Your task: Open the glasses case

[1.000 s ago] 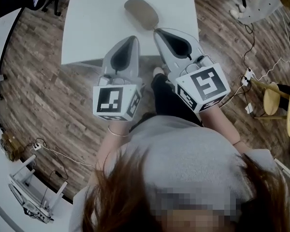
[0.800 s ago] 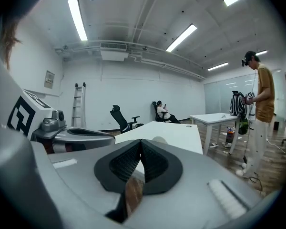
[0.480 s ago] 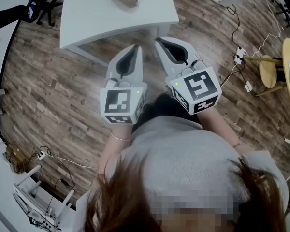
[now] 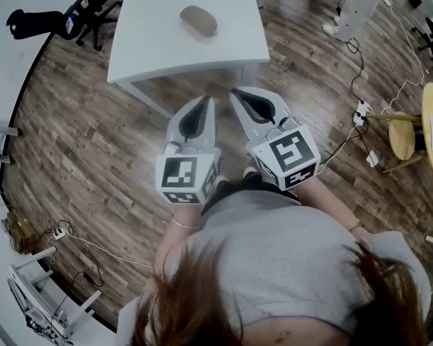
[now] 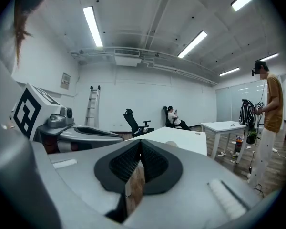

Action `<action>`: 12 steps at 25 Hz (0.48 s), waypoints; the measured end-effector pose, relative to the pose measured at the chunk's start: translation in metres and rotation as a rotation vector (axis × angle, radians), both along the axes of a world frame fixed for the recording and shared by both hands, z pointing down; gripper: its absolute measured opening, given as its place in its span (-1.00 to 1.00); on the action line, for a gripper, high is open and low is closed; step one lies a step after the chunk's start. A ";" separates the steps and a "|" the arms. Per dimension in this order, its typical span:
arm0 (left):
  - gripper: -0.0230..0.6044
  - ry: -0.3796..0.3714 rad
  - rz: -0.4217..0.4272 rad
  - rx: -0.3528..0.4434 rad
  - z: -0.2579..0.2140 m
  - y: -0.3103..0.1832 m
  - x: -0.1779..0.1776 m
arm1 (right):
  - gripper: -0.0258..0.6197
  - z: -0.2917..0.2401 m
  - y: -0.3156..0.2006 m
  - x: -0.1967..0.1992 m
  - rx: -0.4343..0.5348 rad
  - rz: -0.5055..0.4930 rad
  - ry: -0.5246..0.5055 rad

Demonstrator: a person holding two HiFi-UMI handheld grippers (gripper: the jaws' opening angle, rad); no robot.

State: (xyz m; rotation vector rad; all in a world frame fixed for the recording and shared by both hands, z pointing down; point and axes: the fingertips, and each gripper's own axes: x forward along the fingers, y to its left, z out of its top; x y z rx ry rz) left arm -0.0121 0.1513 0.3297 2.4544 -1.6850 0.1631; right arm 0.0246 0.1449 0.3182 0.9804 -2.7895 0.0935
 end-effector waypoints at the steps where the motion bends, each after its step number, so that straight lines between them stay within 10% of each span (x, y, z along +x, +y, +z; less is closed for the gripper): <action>1: -0.92 0.006 -0.006 0.008 -0.003 0.000 -0.003 | -0.91 -0.001 0.003 -0.002 0.006 -0.005 0.002; 12: -0.92 0.010 0.012 0.036 -0.009 -0.002 -0.001 | -0.91 -0.001 0.009 -0.006 -0.020 -0.020 -0.021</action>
